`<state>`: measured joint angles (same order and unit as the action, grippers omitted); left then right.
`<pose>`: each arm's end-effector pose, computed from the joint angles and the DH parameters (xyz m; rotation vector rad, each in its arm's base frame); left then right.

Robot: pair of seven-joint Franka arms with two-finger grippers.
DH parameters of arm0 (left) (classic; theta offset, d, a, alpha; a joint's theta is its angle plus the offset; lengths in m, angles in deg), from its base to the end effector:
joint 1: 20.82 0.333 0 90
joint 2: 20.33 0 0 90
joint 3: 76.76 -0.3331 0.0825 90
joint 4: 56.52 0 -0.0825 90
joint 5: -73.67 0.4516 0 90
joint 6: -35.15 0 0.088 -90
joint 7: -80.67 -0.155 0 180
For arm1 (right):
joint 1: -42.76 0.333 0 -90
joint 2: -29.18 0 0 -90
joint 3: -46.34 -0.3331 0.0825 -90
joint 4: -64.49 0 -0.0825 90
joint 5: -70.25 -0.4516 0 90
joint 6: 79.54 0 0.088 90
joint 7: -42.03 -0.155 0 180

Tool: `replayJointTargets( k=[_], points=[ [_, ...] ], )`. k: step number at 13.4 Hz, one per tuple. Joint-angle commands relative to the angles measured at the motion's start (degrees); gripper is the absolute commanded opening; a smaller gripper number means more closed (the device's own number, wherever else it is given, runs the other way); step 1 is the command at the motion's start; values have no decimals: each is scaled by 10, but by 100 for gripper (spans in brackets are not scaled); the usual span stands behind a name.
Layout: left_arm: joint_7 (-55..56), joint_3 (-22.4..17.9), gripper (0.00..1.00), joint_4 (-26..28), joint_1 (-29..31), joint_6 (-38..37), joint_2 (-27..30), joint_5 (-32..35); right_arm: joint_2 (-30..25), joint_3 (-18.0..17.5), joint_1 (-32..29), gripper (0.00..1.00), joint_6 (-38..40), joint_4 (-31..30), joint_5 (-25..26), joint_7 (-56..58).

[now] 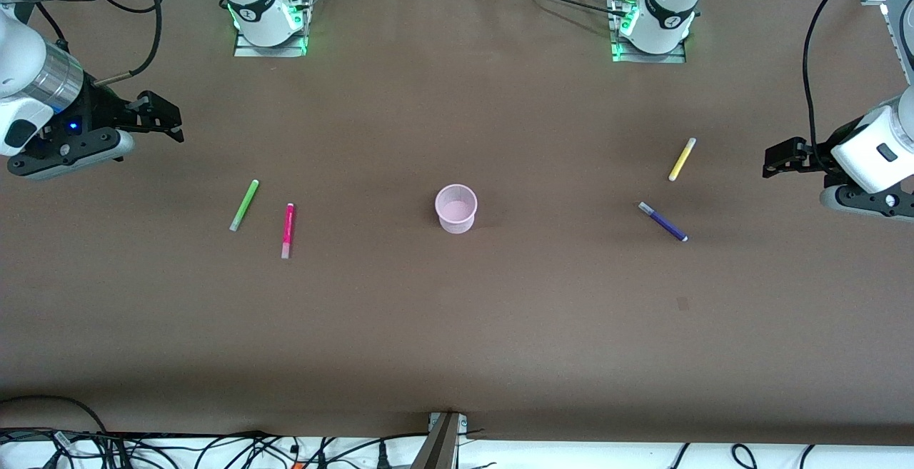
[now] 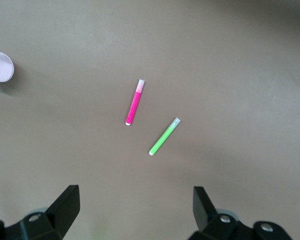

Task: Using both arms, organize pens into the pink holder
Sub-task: 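Move the left gripper toward the blue marker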

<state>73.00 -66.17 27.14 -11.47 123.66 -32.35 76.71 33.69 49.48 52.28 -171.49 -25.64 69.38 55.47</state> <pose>0.6751 0.0034 0.5164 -3.1185 0.2433 0.1914 0.6415 0.0751 0.5454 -3.0806 -0.5369 0.0720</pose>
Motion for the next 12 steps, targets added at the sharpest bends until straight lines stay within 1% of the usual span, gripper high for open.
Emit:
replayJointTargets(
  k=[1, 6, 8, 9, 11, 12],
  points=[
    [-16, 1, 100, -19, 4, -16, -10, -14, -11, -2, -2, 100, -6, -11, 3, -8],
    [2, 4, 100, -22, -3, -13, -13, -15, -10, -2, -2, 100, -7, -11, 2, -8],
    [6, 5, 100, -12, -3, -13, -15, -20, -10, -3, -2, 100, -7, -10, 1, -8],
    [10, 5, 100, -12, -2, -15, -26, -20, -10, -2, -2, 100, -7, -11, 1, -8],
    [38, 6, 100, -3, -2, -26, -30, -23, -10, -2, -2, 100, -5, -11, 0, -8],
    [73, 6, 100, -3, -2, -25, -34, -43, -11, -2, -2, 100, -5, -11, 0, -9]
  ],
)
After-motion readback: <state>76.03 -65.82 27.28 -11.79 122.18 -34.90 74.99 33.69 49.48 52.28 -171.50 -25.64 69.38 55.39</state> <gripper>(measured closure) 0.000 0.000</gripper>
